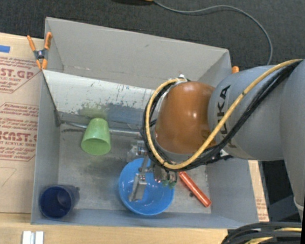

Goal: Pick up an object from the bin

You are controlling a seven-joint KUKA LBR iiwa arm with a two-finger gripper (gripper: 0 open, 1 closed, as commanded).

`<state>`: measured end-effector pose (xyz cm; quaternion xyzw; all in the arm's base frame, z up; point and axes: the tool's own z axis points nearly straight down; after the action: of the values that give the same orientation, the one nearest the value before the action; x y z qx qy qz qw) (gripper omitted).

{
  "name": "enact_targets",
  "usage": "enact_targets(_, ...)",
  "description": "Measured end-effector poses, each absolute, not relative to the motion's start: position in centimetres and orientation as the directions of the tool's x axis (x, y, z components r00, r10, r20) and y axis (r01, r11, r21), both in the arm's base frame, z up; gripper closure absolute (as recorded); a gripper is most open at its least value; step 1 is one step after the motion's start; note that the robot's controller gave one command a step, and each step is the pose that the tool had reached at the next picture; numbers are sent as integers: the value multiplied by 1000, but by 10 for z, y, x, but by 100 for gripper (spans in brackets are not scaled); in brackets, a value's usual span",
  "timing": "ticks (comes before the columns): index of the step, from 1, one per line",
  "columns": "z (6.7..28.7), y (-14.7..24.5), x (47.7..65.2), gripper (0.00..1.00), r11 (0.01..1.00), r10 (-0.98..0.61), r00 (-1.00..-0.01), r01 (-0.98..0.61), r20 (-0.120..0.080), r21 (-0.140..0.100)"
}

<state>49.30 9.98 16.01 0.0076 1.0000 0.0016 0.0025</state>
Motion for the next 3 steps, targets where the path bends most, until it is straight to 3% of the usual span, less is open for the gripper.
enact_targets(1,174,61,546,0,998,-56,-998,-56,-9,1)
enact_targets(2,126,63,511,0,1000,17,-1000,17,3,6)
enact_targets(3,126,12,554,0,998,-56,-998,-56,-17,2)
